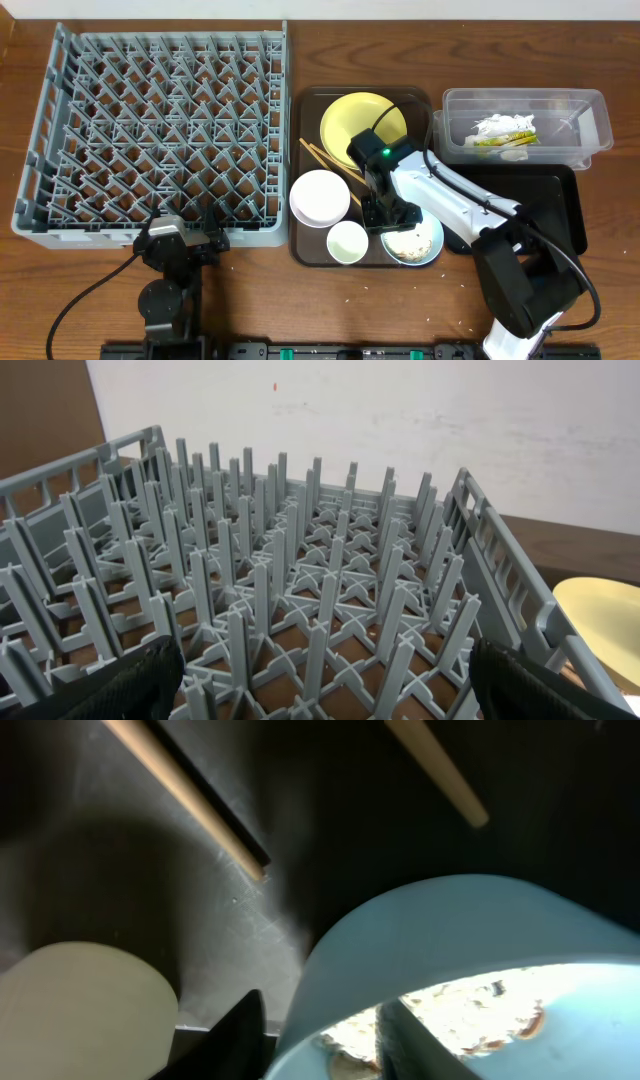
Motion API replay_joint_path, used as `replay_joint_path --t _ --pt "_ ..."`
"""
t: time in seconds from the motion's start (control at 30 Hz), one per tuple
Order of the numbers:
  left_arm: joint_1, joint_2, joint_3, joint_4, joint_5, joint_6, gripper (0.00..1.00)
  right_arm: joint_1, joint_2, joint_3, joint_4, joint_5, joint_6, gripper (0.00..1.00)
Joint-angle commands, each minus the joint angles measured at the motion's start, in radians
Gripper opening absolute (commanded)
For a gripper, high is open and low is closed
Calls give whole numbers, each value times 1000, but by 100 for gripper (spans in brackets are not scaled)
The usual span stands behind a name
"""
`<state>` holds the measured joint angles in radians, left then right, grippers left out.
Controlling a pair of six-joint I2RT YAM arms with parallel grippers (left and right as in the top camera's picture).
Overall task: Sort waste into correct bins and load items into the dishwasher
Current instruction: 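Grasp the light-blue bowl rim with the right gripper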
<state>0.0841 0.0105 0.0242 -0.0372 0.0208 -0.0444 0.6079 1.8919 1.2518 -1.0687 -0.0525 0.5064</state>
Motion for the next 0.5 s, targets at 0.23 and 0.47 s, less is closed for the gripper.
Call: replay_joint_path --t 0.23,0.47 --pt "3 -6 -20 -35 -13 10 92 23 10 -20 -2 10 21 22" --pt "3 -6 -20 -35 -13 10 92 24 10 -22 -39 11 21 26"
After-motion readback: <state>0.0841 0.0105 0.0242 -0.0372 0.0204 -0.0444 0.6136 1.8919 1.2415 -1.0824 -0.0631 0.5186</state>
